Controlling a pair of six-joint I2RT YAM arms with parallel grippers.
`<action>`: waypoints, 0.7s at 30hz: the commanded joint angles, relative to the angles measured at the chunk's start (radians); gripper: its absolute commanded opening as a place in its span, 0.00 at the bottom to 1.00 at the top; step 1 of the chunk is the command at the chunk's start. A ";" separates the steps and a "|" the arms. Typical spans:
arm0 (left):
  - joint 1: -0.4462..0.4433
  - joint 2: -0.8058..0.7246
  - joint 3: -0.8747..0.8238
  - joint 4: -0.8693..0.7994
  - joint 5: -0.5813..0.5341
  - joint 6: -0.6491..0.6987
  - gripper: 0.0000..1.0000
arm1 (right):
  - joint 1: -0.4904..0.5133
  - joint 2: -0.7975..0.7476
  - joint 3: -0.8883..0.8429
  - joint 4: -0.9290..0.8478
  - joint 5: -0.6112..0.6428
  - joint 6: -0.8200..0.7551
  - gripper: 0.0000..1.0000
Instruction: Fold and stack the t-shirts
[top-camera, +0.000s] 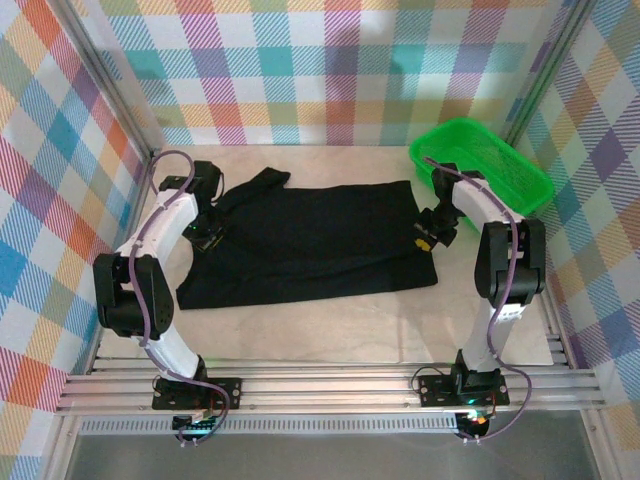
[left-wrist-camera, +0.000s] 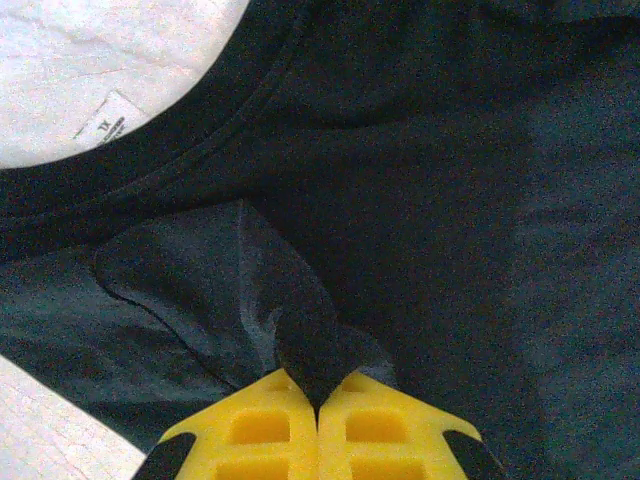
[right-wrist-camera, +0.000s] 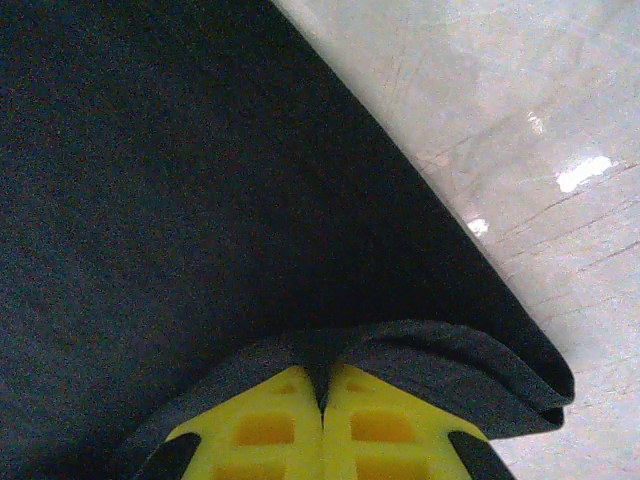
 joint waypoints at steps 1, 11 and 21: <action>0.031 0.012 0.041 -0.011 -0.014 0.050 0.30 | -0.001 0.011 0.036 -0.006 0.013 -0.025 0.26; 0.120 -0.263 -0.313 0.017 0.135 0.083 0.41 | 0.031 -0.252 -0.258 0.116 -0.050 -0.050 0.32; 0.213 -0.092 -0.443 0.186 0.117 0.029 0.22 | 0.055 -0.139 -0.362 0.210 -0.034 -0.051 0.14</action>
